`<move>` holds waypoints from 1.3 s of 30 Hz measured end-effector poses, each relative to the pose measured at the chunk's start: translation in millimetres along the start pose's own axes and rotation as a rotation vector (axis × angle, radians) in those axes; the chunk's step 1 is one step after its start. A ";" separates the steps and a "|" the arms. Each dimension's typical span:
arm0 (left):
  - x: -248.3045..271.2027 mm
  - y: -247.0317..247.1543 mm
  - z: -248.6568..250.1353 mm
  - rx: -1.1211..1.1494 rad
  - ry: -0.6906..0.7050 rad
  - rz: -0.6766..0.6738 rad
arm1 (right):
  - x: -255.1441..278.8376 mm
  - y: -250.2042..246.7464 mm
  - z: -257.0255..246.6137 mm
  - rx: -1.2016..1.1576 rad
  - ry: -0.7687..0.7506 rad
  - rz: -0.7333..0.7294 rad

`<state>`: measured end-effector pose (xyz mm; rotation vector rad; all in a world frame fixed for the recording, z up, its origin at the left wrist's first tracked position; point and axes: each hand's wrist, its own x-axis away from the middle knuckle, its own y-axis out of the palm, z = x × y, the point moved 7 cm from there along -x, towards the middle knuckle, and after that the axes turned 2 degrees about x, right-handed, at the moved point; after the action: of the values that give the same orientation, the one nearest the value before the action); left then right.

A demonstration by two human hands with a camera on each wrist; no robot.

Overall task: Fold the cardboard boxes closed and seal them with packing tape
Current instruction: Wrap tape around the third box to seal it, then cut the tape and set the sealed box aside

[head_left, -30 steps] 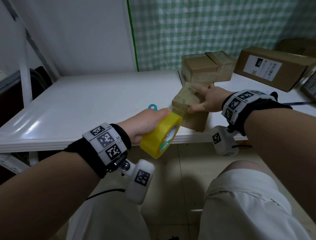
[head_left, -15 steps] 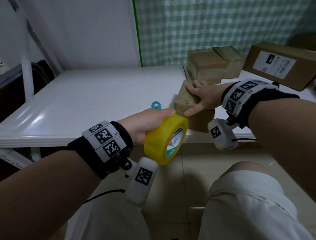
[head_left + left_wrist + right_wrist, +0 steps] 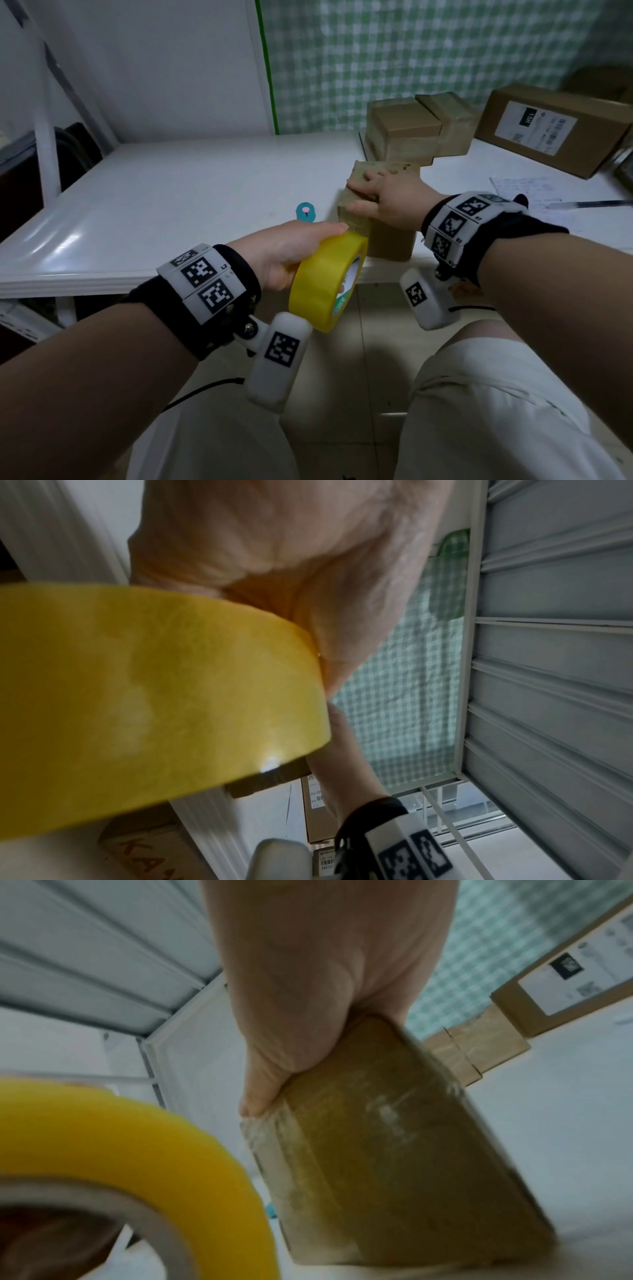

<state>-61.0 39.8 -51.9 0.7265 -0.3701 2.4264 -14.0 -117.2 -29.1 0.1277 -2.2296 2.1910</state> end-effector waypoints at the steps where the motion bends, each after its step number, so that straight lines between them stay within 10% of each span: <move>1: 0.0 -0.4 0.4 0.006 0.001 -0.007 | 0.0 1.1 -0.6 0.023 0.002 0.005; 19: -27.2 -74.5 66.6 -0.311 0.267 0.260 | -34.3 -1.1 8.6 -0.111 0.414 0.054; 28: -33.8 -98.0 69.7 -0.348 0.307 0.284 | -26.6 -52.2 -31.8 -0.211 0.161 0.493; 39: -33.6 -119.5 77.4 -0.160 0.449 0.407 | -24.4 -33.2 -71.7 0.218 0.048 0.159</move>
<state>65.4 88.6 3.3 0.0218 -0.5607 2.7990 9.1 -44.9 3.7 -0.1032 -2.0364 2.4848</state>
